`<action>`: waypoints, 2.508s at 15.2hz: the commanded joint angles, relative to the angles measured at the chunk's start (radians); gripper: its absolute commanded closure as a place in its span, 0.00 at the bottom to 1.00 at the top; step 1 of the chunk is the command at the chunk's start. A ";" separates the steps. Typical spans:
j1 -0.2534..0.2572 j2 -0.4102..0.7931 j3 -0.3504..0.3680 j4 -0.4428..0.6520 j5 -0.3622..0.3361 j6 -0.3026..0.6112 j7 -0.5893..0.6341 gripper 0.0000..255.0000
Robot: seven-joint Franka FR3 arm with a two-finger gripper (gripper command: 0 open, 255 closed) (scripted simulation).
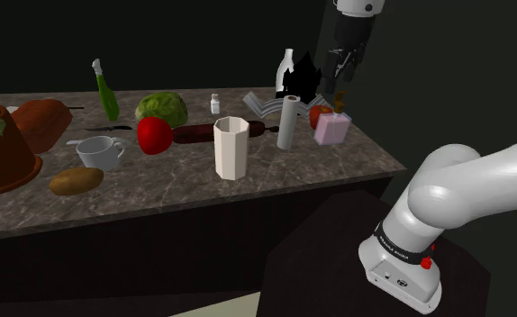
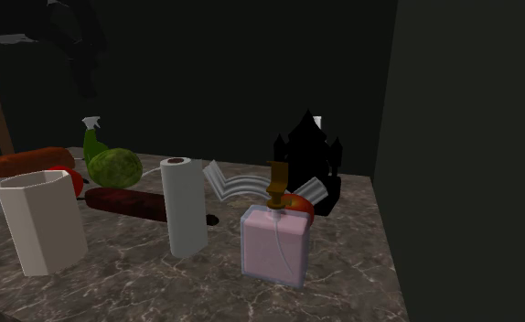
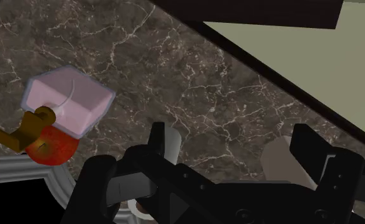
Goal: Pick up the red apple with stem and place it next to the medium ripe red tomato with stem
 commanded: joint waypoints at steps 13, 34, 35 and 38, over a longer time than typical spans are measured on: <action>-0.049 0.214 -0.257 -0.008 -0.134 0.245 -0.305 0.00; -0.098 0.917 -0.562 0.391 0.073 0.537 -0.879 0.00; -0.099 0.922 -0.561 0.383 0.076 0.550 -0.881 0.00; -0.103 0.941 -0.561 0.363 0.087 0.587 -0.889 0.00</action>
